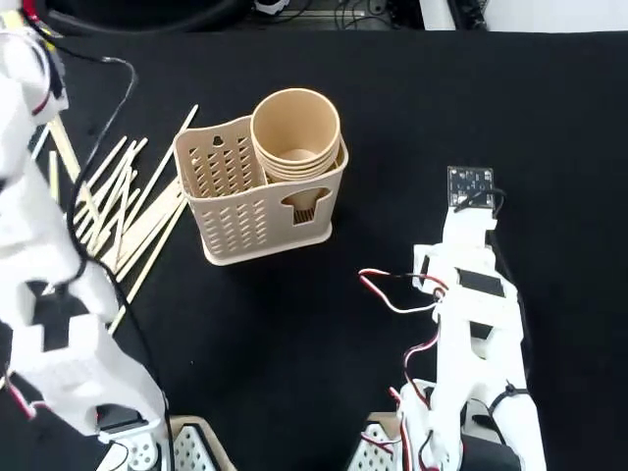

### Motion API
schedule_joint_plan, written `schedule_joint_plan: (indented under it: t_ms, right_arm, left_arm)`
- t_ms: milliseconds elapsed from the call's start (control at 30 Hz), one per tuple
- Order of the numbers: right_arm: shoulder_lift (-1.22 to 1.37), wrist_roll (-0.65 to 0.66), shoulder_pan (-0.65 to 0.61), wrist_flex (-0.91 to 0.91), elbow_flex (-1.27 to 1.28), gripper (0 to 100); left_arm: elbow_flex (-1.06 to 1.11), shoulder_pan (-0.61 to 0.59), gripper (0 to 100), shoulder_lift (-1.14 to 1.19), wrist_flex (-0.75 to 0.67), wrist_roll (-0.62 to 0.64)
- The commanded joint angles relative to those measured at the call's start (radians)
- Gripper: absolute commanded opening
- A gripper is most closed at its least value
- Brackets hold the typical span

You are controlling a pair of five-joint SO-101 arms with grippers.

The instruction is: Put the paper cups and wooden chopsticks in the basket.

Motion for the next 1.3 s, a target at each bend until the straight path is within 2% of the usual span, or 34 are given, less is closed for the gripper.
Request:
schedule_joint_plan:
  t_ms: [0, 200, 367, 467, 733, 1267]
  right_arm:
    - [-0.001, 0.005, -0.008, -0.017, -0.004, 2.1]
    - [-0.001, 0.005, -0.008, -0.017, -0.004, 2.1]
    - [-0.001, 0.005, -0.008, -0.017, -0.002, 2.1]
    - [-0.001, 0.005, -0.008, -0.017, -0.002, 2.1]
    - [-0.001, 0.006, -0.008, -0.017, -0.002, 2.1]
    - [-0.002, 0.006, -0.003, -0.017, -0.002, 2.1]
  left_arm:
    - [-0.036, 0.070, 3, -0.152, -0.002, 0.026]
    - [-0.036, 0.202, 3, -0.256, -0.094, 0.034]
    - [-0.027, 0.249, 3, -0.242, -0.230, 0.155]
    - [-0.035, 0.283, 3, -0.219, -0.229, 0.204]
    - [-0.028, 0.374, 3, -0.161, -0.227, 0.213]
    - [-0.036, 0.372, 3, 0.138, -0.180, 0.212]
